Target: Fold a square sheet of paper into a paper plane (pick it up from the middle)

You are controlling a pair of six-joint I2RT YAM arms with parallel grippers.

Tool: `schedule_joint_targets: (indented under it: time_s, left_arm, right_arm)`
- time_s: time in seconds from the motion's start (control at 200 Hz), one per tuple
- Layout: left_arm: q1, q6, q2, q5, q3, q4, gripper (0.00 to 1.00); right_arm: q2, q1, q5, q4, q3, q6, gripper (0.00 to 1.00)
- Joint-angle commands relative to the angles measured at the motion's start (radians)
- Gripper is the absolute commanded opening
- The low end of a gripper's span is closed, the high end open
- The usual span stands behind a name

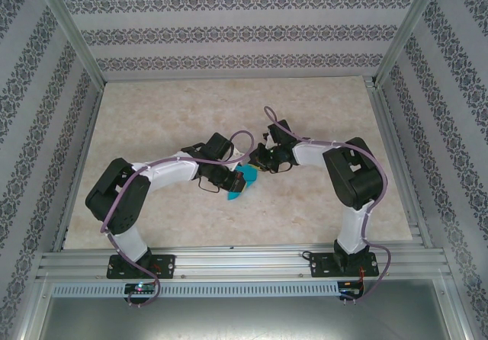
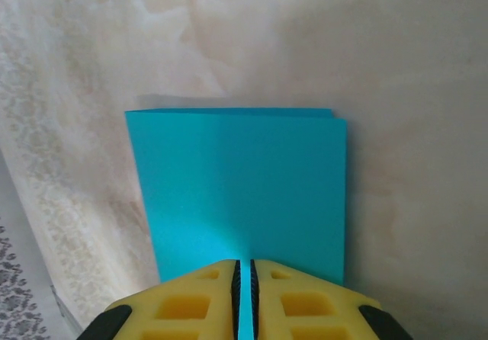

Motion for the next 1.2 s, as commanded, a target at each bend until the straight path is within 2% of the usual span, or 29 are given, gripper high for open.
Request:
schedule_joint_targets:
  time_s: [0.0, 0.435, 0.839, 1.194]
  left_arm:
    - [0.022, -0.023, 0.024, -0.006, 0.004, 0.005, 0.05]
    - [0.06, -0.052, 0.073, 0.046, 0.048, -0.015, 0.08]
    - [0.075, -0.063, 0.095, -0.074, 0.075, -0.076, 0.09]
    - [0.075, -0.089, 0.116, -0.099, 0.087, -0.07, 0.11]
  right_arm:
    - [0.03, 0.008, 0.031, -0.081, 0.029, -0.078, 0.14]
    - [0.071, 0.017, 0.077, -0.208, 0.092, -0.216, 0.13]
    - [0.078, 0.018, 0.087, -0.241, 0.115, -0.246, 0.13]
    - [0.077, 0.017, 0.087, -0.246, 0.115, -0.243, 0.14]
